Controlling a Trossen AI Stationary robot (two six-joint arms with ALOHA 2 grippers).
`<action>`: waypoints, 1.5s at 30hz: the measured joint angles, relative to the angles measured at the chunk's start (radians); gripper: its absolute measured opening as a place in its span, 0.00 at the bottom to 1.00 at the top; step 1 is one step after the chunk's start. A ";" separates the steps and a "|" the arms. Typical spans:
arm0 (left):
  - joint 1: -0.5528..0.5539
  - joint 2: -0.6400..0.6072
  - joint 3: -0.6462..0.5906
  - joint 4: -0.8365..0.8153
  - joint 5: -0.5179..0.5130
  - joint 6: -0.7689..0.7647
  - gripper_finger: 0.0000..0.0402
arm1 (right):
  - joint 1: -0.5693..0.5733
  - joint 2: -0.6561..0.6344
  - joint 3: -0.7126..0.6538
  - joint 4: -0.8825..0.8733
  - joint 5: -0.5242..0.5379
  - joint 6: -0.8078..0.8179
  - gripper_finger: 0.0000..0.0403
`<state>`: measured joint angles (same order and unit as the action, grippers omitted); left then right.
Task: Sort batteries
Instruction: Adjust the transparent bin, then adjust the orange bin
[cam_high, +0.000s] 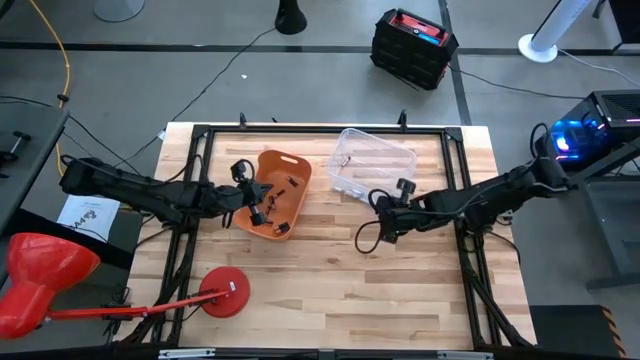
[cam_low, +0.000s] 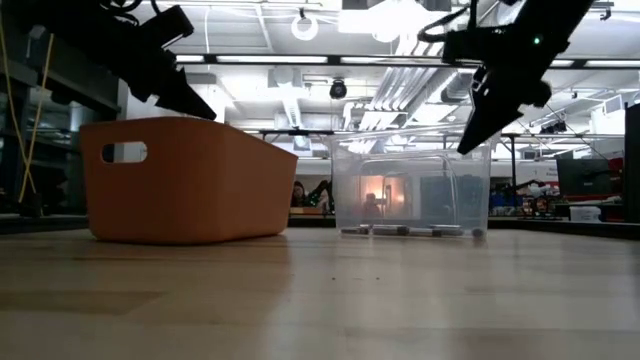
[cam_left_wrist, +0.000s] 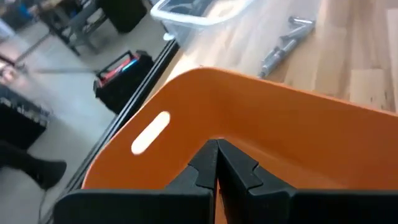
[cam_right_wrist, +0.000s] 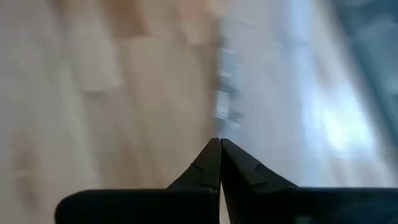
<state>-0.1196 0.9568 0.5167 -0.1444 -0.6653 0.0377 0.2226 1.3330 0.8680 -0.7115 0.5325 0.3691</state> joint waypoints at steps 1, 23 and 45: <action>0.000 0.005 0.000 0.013 0.006 0.024 0.00 | 0.000 0.000 0.000 -0.022 0.031 0.017 0.00; -0.197 0.008 -0.005 0.180 0.578 -0.156 0.00 | 0.087 0.000 0.000 -0.082 0.131 0.068 0.00; -0.222 0.378 0.035 0.357 0.167 0.087 0.00 | 0.087 0.000 0.000 -0.078 0.152 0.071 0.00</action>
<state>-0.3415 1.3346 0.5522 0.2127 -0.4982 0.1245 0.3096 1.3334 0.8680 -0.7895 0.6847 0.4399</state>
